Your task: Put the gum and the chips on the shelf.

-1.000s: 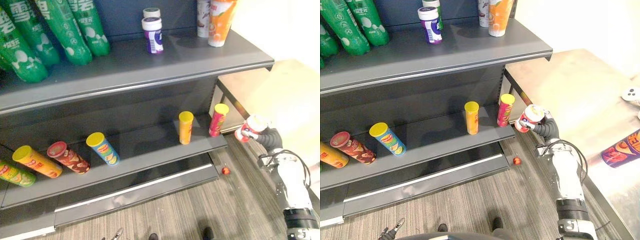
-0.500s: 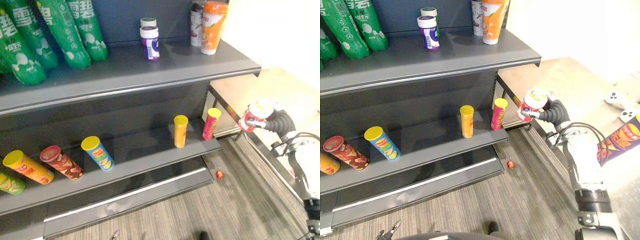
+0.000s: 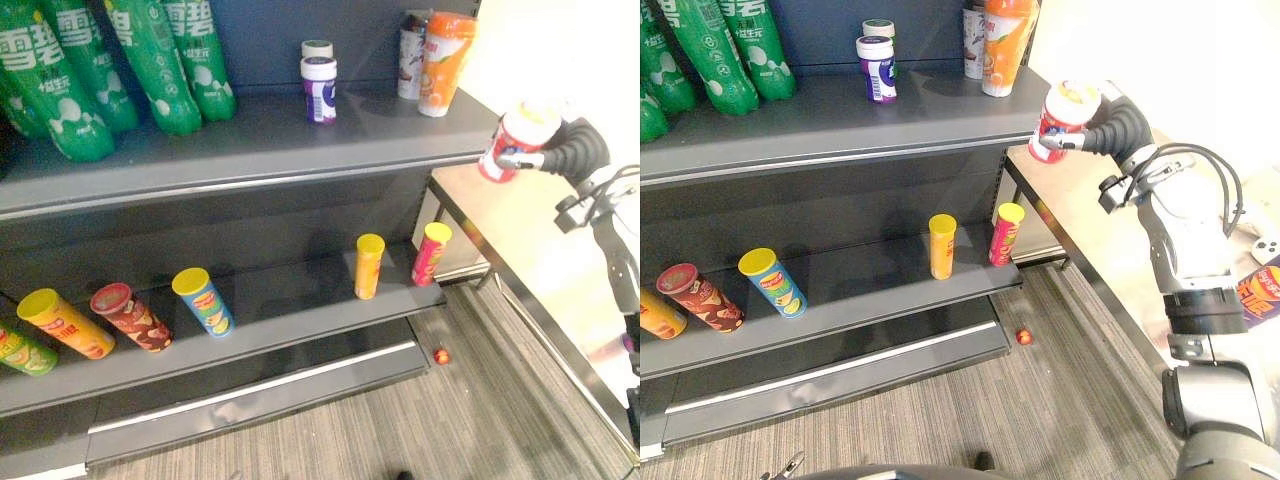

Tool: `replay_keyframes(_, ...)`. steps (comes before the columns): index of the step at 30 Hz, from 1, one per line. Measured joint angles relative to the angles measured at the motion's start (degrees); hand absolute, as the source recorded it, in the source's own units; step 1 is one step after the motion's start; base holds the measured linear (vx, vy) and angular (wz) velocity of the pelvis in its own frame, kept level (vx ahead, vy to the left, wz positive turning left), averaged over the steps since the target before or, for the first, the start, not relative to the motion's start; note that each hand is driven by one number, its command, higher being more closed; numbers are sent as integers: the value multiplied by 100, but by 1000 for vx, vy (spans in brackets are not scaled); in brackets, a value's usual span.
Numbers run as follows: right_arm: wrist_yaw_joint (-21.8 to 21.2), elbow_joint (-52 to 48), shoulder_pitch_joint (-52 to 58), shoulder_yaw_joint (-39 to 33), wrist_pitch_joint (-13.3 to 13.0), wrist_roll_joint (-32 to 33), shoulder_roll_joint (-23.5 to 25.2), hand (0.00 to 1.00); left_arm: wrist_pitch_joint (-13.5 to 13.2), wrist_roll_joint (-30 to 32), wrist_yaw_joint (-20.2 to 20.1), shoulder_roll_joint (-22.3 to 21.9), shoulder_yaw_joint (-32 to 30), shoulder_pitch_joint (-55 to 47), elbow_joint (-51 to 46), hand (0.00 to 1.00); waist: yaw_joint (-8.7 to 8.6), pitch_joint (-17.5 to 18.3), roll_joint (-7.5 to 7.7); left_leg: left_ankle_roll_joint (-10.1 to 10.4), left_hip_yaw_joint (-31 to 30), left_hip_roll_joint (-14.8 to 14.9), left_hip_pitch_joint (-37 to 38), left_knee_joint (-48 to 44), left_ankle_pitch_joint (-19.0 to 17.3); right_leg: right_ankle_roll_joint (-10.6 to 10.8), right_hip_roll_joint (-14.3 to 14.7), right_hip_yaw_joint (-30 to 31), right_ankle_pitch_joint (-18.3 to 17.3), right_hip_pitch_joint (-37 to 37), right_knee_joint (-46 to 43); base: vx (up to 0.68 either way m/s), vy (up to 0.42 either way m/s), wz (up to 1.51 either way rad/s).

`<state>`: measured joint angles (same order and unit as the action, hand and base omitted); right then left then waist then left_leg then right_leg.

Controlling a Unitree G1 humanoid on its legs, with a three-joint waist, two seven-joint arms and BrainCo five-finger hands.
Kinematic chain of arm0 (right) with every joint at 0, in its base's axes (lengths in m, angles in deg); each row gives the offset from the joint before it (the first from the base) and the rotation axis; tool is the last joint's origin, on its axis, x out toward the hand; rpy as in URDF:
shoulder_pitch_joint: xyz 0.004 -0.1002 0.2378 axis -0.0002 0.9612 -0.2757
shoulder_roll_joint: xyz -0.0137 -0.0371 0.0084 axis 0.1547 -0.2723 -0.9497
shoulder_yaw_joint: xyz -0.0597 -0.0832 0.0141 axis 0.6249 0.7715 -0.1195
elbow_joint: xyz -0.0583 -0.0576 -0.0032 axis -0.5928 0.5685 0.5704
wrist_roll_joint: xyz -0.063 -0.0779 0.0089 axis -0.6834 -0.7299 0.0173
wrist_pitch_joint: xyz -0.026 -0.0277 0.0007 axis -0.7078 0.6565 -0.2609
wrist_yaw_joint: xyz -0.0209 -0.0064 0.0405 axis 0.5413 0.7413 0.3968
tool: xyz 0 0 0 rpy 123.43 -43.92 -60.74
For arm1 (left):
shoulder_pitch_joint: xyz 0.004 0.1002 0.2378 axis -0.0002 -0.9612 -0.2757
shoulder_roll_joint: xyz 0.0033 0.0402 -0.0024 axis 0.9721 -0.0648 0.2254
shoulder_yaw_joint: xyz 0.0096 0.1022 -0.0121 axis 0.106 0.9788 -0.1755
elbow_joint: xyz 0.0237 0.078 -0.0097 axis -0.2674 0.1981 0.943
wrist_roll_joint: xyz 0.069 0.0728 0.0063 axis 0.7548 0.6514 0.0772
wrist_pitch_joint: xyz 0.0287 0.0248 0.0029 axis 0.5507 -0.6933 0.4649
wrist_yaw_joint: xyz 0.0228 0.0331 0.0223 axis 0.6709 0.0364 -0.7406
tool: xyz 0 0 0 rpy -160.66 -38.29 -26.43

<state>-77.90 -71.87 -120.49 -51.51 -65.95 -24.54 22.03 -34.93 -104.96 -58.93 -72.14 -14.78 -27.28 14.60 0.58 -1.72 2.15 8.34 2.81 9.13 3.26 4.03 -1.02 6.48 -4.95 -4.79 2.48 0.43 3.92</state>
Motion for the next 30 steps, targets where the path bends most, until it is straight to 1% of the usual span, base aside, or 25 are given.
replay_keyframes(4,18,381,-381,336,162,177,-10,100,64,2,3,1,41,30,-3,0,124,7,9,-11,-25,5,11,1,23,-13,4,-29,11,29,3,-40,-8,3)
replay_keyframes(7,28,614,-596,503,246,195,-10,100,64,0,2,1,55,29,-3,0,151,7,10,-2,-108,11,55,91,94,-16,9,-119,14,92,24,-37,-16,13)
replay_keyframes(12,127,1034,-1190,685,259,203,-10,100,103,0,6,1,89,5,-4,0,265,6,10,0,-182,20,87,124,131,-19,18,-193,17,161,47,-26,-11,8)
replay_keyframes(15,203,1225,-1524,745,273,217,-10,100,112,23,9,1,100,1,-6,0,292,5,12,2,-241,19,89,124,135,-20,15,-259,17,218,87,-20,-8,12)
replay_keyframes(17,285,1366,-1804,878,393,237,-19,100,142,24,27,1,99,0,-6,0,345,3,14,2,-276,19,84,124,137,-20,16,-293,17,239,105,-17,-6,7)
replay_keyframes(20,309,1533,-1907,958,494,290,-25,100,185,27,42,2,100,14,-8,0,367,-1,28,2,-335,16,84,124,136,-21,13,-348,15,289,127,-8,-5,10)
replay_keyframes(22,398,1705,-1910,1001,570,490,-25,100,185,32,46,2,100,21,-8,0,457,-13,52,2,-340,18,78,125,136,-21,17,-357,15,289,138,-6,-2,2)
replay_keyframes(25,468,1875,-1973,1148,723,537,-11,100,186,31,53,2,104,11,-8,0,477,-18,53,2,-352,17,67,126,137,-21,16,-378,15,289,144,0,0,0)
replay_keyframes(30,663,2210,-2308,1148,734,621,86,100,186,25,59,0,116,51,-9,0,497,-38,46,3,-371,24,68,126,137,-21,21,-401,15,308,155,0,0,0)
